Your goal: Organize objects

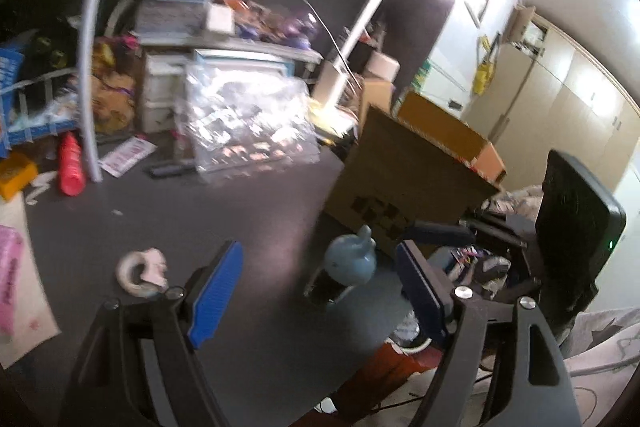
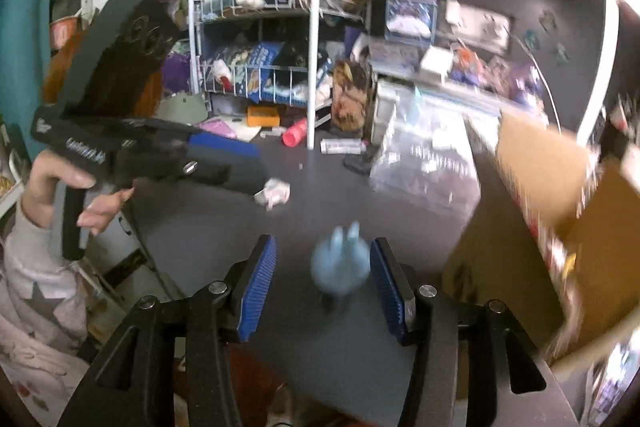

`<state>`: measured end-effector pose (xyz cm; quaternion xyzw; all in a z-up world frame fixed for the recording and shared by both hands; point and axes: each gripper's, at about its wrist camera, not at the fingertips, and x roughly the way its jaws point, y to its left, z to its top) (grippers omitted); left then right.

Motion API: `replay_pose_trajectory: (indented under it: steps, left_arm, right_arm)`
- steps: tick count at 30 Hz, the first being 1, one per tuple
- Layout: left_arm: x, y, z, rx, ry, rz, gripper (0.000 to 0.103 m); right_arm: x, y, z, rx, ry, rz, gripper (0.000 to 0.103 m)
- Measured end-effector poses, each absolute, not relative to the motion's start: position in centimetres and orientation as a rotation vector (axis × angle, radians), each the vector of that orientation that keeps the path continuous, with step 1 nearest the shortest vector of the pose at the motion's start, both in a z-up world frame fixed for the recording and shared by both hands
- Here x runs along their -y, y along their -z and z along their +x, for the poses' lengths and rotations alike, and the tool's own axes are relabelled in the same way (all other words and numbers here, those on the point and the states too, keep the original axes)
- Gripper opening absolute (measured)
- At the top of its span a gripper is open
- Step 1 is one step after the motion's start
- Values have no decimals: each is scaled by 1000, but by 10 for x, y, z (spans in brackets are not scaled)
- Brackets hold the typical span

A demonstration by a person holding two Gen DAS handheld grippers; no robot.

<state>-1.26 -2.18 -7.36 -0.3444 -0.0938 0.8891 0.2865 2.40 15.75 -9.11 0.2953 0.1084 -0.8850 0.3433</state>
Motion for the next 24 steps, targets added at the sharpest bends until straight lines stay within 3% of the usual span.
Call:
replay_pose_trajectory:
  steps: [14,20,22,24]
  left_arm:
    - [-40,123,-47,216,-2290,-1064,76]
    - [-47,125,-53,219,-2285,-1072,58]
    - [-47,125,-54,211,-2281,-1073,43]
    - [-49,124,-54,201,-2284,-1073,42]
  right_arm:
    - [-148,170,-17,-155,2374,851,45]
    - [-148,175,-24,-147,2379,828,45]
    - [-148,175,-25,-139,2360,819,35]
    - [-146,174,-24,-149,2349,818,31]
